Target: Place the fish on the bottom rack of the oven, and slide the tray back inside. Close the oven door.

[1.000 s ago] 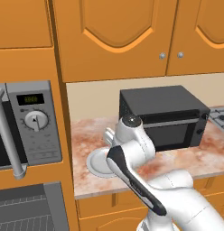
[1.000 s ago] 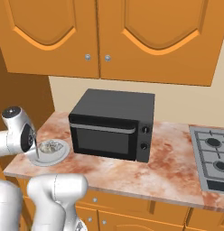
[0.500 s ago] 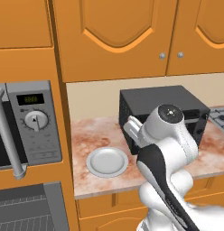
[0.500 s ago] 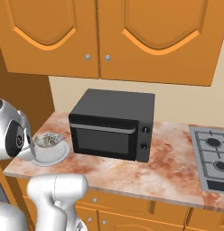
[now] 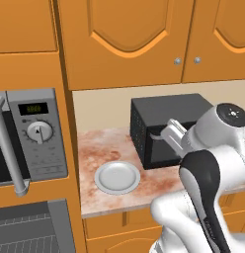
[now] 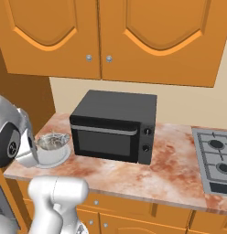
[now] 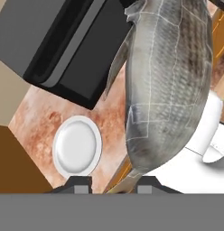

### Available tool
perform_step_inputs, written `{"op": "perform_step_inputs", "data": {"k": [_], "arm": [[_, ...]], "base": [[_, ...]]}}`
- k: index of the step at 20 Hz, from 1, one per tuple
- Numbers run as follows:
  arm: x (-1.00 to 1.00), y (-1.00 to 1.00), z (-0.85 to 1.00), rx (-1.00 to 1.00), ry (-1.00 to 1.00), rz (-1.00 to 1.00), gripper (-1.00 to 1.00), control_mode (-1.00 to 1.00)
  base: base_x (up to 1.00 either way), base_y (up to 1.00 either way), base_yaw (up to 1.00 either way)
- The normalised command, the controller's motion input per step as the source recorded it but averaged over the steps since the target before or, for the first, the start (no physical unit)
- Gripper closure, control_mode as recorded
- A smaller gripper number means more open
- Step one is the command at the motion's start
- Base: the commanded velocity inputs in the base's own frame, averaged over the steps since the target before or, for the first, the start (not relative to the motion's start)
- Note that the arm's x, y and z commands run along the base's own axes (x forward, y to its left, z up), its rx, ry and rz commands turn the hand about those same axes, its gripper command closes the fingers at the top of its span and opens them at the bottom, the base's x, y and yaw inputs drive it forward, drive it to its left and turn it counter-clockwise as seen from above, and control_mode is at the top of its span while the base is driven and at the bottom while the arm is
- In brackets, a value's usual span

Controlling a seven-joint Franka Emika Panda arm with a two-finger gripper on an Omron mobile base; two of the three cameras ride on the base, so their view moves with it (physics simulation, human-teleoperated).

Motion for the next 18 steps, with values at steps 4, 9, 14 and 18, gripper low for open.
{"op": "perform_step_inputs", "data": {"k": [4,9,14,18], "arm": [[-0.50,-0.38,0.06,0.01,-0.04,0.00,1.00,-1.00],[-0.12,-0.04,0.00,0.00,-0.02,0.00,1.00,1.00],[0.00,0.00,0.00,0.00,0.00,0.00,1.00,1.00],[0.00,0.00,0.00,0.00,0.00,0.00,1.00,1.00]], "base": [[0.00,0.00,0.00],[-0.48,-0.01,0.14],[-0.43,0.00,0.50],[-0.13,0.00,0.66]]}}
